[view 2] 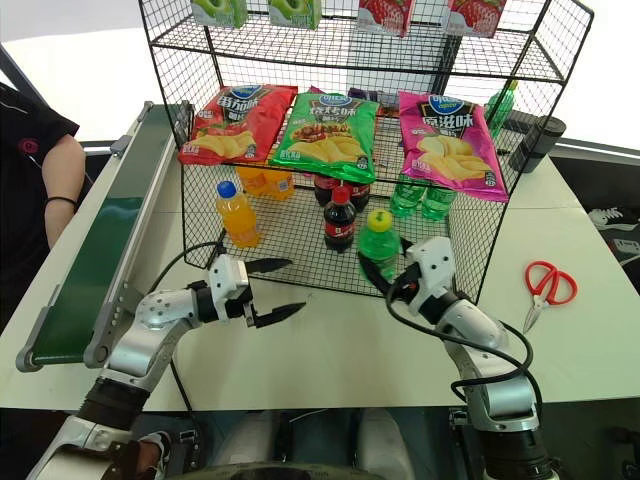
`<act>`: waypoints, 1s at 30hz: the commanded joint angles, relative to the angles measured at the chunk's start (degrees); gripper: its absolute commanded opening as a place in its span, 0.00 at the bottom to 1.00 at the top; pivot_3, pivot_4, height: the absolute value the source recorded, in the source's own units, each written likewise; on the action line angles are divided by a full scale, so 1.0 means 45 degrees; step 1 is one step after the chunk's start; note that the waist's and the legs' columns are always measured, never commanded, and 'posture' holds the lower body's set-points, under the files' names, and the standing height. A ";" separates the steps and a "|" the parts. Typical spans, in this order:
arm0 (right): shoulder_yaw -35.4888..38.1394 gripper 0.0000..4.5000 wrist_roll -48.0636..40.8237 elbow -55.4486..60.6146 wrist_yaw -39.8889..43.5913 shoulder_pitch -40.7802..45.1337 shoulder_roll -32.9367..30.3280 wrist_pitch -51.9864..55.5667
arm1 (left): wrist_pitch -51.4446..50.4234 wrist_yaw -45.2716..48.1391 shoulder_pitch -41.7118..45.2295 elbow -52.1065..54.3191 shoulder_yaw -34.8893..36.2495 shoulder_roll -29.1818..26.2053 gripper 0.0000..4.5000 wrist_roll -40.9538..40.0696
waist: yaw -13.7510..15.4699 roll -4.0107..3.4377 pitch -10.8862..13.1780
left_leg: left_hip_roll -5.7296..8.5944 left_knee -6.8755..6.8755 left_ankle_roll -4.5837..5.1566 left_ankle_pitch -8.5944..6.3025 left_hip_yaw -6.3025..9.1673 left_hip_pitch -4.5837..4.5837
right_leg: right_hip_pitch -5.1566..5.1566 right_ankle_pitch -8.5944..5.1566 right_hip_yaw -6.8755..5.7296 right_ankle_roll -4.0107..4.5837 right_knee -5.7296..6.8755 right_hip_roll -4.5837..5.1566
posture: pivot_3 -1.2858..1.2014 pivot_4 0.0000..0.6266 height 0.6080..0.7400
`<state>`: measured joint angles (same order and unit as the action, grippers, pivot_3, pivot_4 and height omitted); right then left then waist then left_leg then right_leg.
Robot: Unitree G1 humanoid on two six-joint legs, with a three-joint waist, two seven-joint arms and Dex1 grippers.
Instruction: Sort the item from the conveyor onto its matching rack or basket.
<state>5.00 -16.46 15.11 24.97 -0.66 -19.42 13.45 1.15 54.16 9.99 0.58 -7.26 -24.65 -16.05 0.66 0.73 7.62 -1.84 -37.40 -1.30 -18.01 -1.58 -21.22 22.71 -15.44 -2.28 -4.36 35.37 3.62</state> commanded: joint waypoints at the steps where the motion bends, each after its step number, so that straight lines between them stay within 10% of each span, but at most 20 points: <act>1: 0.0744 0.67 0.0253 -0.0753 -0.1122 0.0864 0.0625 -0.1078 | -0.0876 -0.0262 -0.0240 0.1685 0.0317 0.0111 0.98 -0.1028 | -0.0014 -0.0006 0.0003 | -0.0002 0.0001 0.0000 0.0000 -0.0001 0.0000 | 0.0000 0.0000 0.0003 0.0000 0.0000 0.0000 | 0.52 0.24 1.00; 20: 0.1759 0.67 0.0319 -0.6019 -0.2008 0.3538 0.1207 -0.3204 | -0.1975 -0.0255 -0.0410 0.3097 -0.0259 0.0091 0.98 -0.1250 | -0.0056 -0.0069 -0.0001 | -0.0002 0.0005 -0.0001 0.0002 -0.0017 0.0015 | 0.0001 0.0000 0.0026 0.0000 0.0019 -0.0006 | 0.52 0.24 1.00; 23: 0.1714 0.99 0.0253 -0.5838 -0.1887 0.3425 0.1228 -0.3184 | -0.2039 -0.0219 -0.0199 0.2988 -0.0318 0.0154 1.00 -0.1210 | -0.0067 -0.0069 -0.0002 | -0.0002 0.0004 -0.0001 0.0001 -0.0019 0.0015 | 0.0001 0.0000 0.0028 0.0000 0.0018 -0.0005 | 0.52 0.24 1.00; 30: 0.1558 0.99 0.0632 -0.4804 -0.2044 0.2592 0.1103 -0.3141 | -0.1961 -0.0206 -0.0078 0.2876 -0.0386 0.0282 1.00 -0.1073 | -0.0044 -0.0070 -0.0004 | -0.0003 0.0005 -0.0002 0.0002 -0.0018 0.0025 | -0.0006 0.0000 0.0031 0.0000 0.0020 -0.0006 | 0.52 0.24 1.00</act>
<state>11.71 -13.71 -10.41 15.98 12.05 -14.06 0.07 -8.22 53.29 9.02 12.30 -8.81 -23.52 -20.69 0.46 0.41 7.61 -1.86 -37.37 -1.30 -18.00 -1.65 -21.11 22.68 -15.44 -2.14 -4.35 35.46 3.59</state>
